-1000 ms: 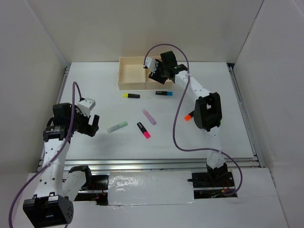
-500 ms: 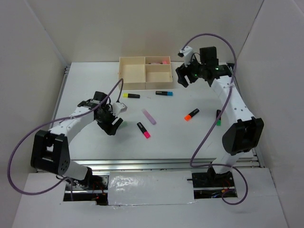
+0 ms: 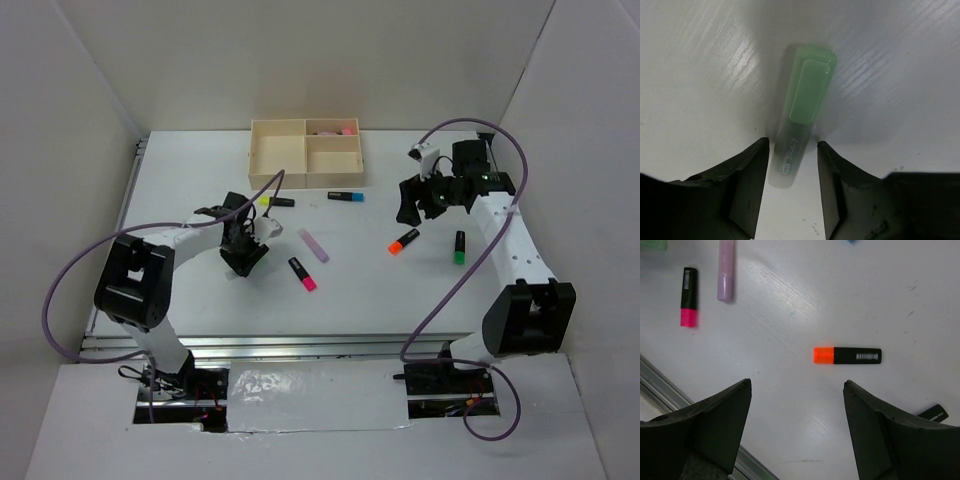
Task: Sort the stationery into containers
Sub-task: Pick up the pen from the center of the board, then place the pen in the storage box.
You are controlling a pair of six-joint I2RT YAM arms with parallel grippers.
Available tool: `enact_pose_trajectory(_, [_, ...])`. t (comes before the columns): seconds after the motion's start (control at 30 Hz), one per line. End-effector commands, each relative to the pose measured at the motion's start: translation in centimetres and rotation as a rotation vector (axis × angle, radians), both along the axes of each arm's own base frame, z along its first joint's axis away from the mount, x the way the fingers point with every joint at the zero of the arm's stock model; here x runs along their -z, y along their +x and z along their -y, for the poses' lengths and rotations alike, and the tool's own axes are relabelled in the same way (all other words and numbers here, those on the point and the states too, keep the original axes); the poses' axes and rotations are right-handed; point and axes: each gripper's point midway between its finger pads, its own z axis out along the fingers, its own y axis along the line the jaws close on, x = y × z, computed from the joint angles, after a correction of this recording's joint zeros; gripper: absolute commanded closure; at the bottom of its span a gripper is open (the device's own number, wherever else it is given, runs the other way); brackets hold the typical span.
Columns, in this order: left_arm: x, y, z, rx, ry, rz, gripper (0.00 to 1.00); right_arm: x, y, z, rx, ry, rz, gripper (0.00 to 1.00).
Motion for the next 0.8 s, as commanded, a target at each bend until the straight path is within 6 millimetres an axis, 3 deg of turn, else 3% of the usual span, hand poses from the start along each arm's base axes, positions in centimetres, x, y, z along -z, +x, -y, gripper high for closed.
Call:
enact_pose_trajectory(0.0, [0.2, 1.2, 0.4, 0.016, 0.017, 0.032, 0.45, -1.2, -2.0, -0.8, -0.019, 0.066, -0.005, 0.20])
enact_pose_trajectory(0.13, [1.5, 0.9, 0.9, 0.015, 0.005, -0.015, 0.48, -0.4, -3.7, -1.5, -0.052, 0.101, -0.044, 0.20])
enact_pose_trajectory(0.2, [2.1, 0.9, 1.2, 0.013, -0.003, -0.039, 0.50, -0.1, -3.9, -0.5, -0.019, 0.111, -0.044, 0.20])
enact_pose_trajectory(0.3, [1.3, 1.7, 1.7, 0.014, -0.021, -0.025, 0.64, -0.2, -4.1, -0.1, -0.008, 0.117, -0.032, 0.20])
enact_pose_trajectory(0.33, [-0.1, 3.2, 2.2, 0.014, -0.038, 0.018, 0.76, -0.1, -4.2, 0.0, -0.005, 0.119, -0.036, 0.20])
enact_pose_trajectory(0.4, [-2.6, 4.5, 3.0, 0.014, -0.071, 0.046, 0.90, -0.2, -4.4, 0.3, 0.006, 0.134, -0.038, 0.20])
enact_pose_trajectory(0.43, [-5.8, 7.0, 4.2, 0.020, -0.112, 0.128, 0.92, -0.3, -4.6, 0.2, 0.003, 0.153, -0.042, 0.20])
enact_pose_trajectory(0.5, [-9.2, 8.9, 5.5, 0.030, -0.150, 0.179, 0.97, 0.0, -4.7, 0.3, 0.020, 0.186, -0.062, 0.21])
enact_pose_trajectory(0.53, [-12.6, 11.4, 6.7, 0.040, -0.177, 0.255, 0.97, 0.3, -4.8, 0.1, 0.018, 0.209, -0.079, 0.21])
enact_pose_trajectory(0.6, [-15.6, 13.9, 8.0, 0.050, -0.198, 0.329, 0.99, 0.6, -4.9, 0.1, 0.027, 0.234, -0.098, 0.21])
enact_pose_trajectory(0.63, [-18.4, 16.4, 9.1, 0.056, -0.220, 0.406, 0.99, 0.8, -4.9, -0.1, 0.025, 0.248, -0.106, 0.21])
enact_pose_trajectory(0.67, [-19.5, 17.4, 9.9, 0.078, -0.230, 0.441, 0.99, 1.1, -5.0, -0.2, 0.025, 0.260, -0.118, 0.21])
enact_pose_trajectory(0.7, [-22.1, 18.8, 10.7, 0.103, -0.252, 0.517, 0.98, 1.1, -4.9, -0.1, 0.033, 0.267, -0.119, 0.22])
enact_pose_trajectory(0.73, [-21.4, 19.7, 11.8, 0.144, -0.238, 0.533, 0.98, 1.3, -5.0, -0.2, 0.033, 0.276, -0.128, 0.22])
enact_pose_trajectory(0.77, [-22.5, 21.3, 12.6, 0.155, -0.244, 0.614, 0.98, 1.4, -5.0, -0.1, 0.038, 0.279, -0.129, 0.22])
